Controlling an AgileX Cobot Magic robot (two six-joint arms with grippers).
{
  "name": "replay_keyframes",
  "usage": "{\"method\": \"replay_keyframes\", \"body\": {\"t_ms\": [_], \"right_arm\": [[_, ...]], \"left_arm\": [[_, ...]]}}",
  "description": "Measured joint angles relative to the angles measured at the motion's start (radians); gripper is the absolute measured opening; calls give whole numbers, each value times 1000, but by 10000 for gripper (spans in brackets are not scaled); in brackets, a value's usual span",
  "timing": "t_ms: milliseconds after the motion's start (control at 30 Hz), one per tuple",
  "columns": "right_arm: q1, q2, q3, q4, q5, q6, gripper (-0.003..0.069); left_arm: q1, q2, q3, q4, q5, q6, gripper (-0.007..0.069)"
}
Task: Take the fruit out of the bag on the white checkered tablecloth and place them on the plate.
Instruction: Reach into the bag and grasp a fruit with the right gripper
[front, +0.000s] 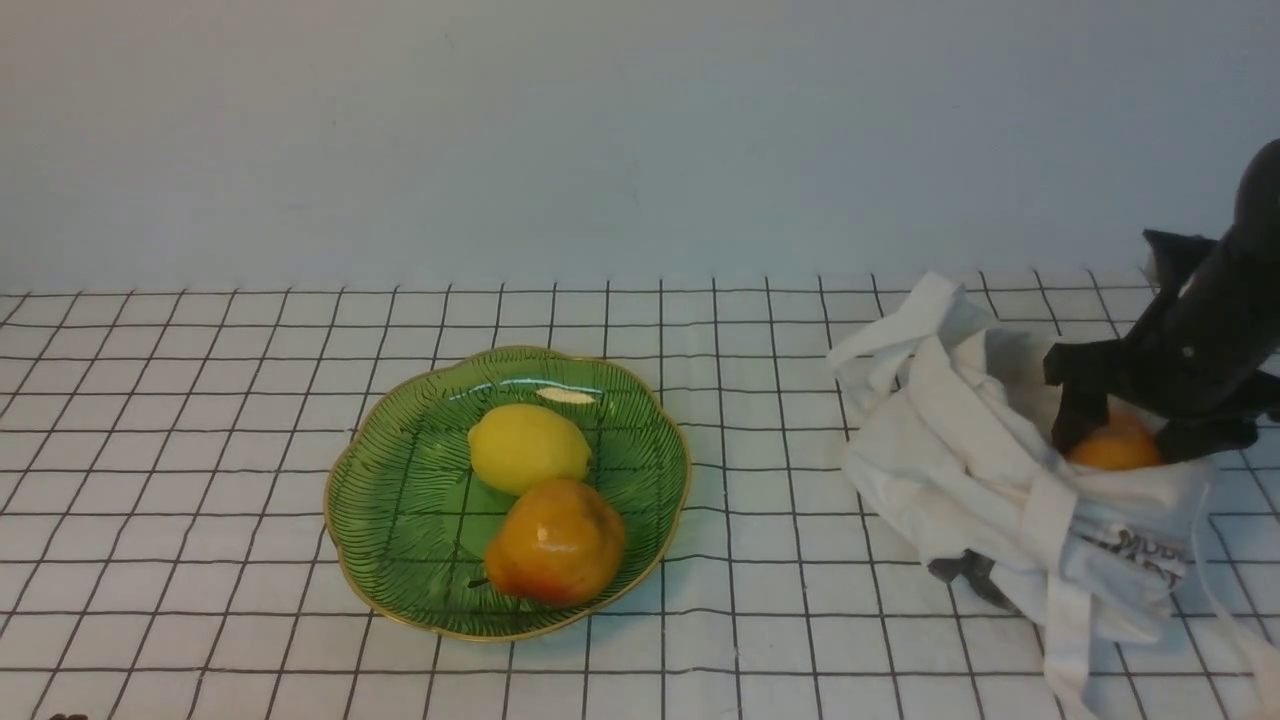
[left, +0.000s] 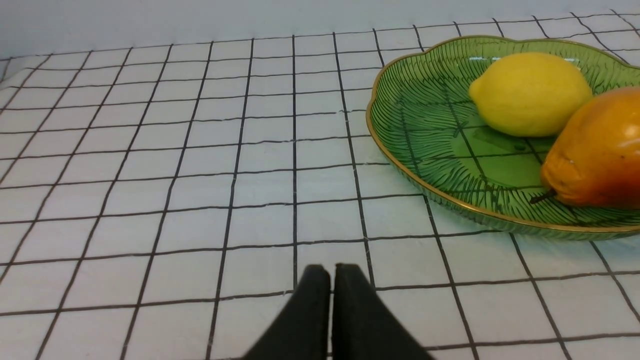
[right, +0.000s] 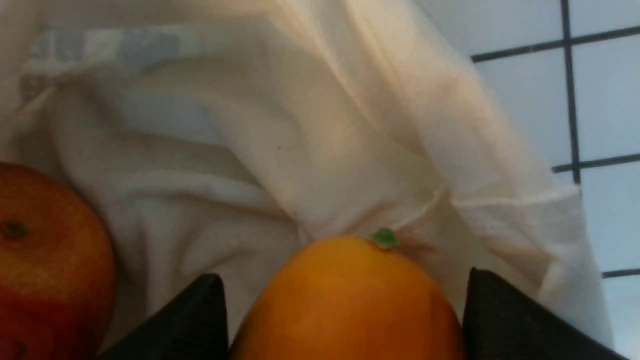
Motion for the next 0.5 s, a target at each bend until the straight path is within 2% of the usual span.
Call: {"method": "replay_keyframes", "body": {"t_ms": [33,233,500], "right_arm": [[0,0,0,0,0,-6,519],[0,-25,0,0,0,-38,520],[0,-199,0,5,-78,-44,520]], "left_arm": [[0,0,0,0,0,0,-8],[0,0,0,0,0,0,-8],[0,0,0,0,0,0,-8]]}}
